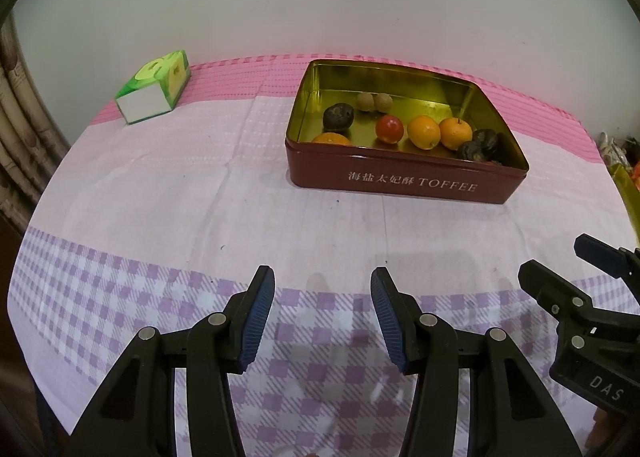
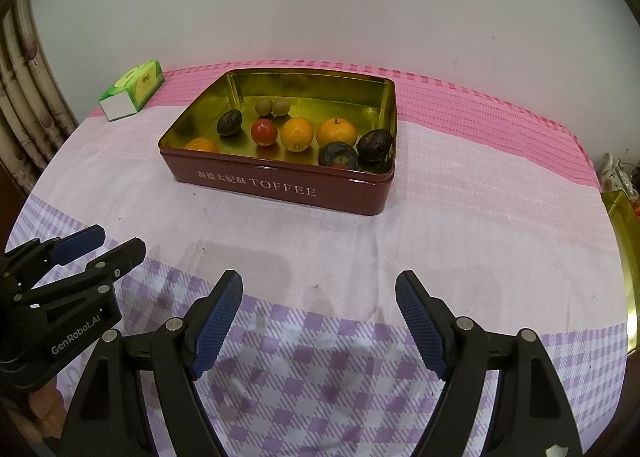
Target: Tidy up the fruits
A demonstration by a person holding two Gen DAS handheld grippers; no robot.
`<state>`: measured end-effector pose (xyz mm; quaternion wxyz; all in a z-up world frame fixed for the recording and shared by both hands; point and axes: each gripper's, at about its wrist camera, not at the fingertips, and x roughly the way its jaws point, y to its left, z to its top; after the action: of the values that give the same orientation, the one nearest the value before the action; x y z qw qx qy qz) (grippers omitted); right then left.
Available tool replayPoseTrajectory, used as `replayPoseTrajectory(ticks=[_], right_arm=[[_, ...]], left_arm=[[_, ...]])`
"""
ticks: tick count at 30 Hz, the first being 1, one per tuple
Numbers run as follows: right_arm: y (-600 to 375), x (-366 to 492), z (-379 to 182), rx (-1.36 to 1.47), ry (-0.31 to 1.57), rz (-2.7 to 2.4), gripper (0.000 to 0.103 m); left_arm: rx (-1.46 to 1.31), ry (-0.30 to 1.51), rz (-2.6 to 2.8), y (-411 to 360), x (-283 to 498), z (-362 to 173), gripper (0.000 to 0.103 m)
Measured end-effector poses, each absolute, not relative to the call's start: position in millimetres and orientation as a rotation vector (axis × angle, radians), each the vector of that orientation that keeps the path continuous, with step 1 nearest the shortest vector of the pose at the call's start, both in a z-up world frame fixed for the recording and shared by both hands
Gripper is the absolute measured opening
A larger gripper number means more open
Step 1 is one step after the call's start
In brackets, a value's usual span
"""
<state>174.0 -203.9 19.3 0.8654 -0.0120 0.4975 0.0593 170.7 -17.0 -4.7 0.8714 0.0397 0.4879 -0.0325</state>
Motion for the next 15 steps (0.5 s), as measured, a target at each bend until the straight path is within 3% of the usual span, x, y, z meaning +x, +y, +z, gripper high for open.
replayPoseTrajectory(ticks=[15], right_arm=[[-205.1, 175.0, 16.3, -0.029, 1.046, 0.121, 0.077]], left_arm=[[0.082, 1.032, -0.067, -17.8, 171.9, -8.3, 0.051]])
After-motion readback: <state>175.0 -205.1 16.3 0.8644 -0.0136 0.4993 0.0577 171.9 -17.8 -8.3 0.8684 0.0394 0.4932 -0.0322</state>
